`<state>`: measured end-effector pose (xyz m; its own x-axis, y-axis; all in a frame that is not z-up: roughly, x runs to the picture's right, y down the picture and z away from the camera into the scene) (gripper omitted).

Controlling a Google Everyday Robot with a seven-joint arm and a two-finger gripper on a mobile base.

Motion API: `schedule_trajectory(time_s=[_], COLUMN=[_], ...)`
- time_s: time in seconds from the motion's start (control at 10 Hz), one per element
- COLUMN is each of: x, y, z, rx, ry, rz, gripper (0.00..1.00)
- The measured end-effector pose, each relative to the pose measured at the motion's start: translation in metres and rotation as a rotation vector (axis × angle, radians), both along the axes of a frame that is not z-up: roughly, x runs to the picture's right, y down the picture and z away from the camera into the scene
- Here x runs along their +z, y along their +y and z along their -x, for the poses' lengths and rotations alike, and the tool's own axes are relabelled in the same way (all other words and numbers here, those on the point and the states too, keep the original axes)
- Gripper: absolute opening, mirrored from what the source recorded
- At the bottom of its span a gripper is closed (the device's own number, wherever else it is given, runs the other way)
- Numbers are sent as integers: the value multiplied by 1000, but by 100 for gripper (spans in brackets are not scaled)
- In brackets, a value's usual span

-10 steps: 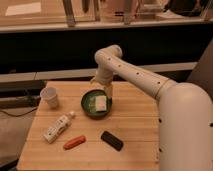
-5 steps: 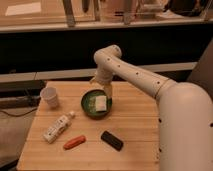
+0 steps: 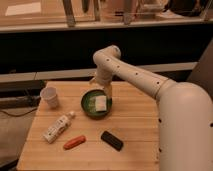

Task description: Place the white sponge in the ceramic bowl

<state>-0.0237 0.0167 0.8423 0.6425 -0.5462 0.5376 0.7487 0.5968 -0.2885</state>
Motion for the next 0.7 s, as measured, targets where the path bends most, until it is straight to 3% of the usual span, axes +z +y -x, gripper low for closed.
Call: schedule_trajectory(time_s=[0.7], x=[0], y=[3], z=[3], rx=[-14], ry=[3], rz=[-12], gripper=[80])
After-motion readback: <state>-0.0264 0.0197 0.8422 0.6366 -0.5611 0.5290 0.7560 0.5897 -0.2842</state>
